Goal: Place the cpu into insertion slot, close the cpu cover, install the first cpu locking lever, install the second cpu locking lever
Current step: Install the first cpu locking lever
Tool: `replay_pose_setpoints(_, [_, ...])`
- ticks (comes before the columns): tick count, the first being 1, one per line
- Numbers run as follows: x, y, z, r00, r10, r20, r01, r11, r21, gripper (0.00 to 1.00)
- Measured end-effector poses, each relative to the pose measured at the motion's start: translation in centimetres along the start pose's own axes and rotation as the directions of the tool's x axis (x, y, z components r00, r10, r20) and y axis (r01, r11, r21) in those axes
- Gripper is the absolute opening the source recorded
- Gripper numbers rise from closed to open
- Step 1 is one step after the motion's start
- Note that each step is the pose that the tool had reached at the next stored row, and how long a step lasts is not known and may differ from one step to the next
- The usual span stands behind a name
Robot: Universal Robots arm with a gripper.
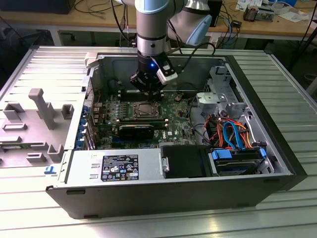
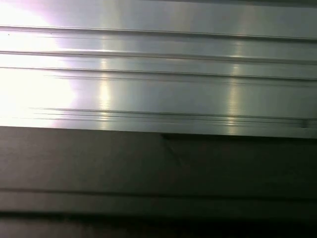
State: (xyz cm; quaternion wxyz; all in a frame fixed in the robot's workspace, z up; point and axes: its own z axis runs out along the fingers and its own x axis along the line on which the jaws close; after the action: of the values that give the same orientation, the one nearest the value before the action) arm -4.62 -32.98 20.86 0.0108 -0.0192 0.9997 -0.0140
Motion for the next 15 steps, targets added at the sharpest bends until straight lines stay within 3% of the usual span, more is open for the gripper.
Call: replay_pose_setpoints(15, [-0.04,0.01,0.12,1.0000,0.000,0.0001,0.000,1.0000,-0.0002,0.11])
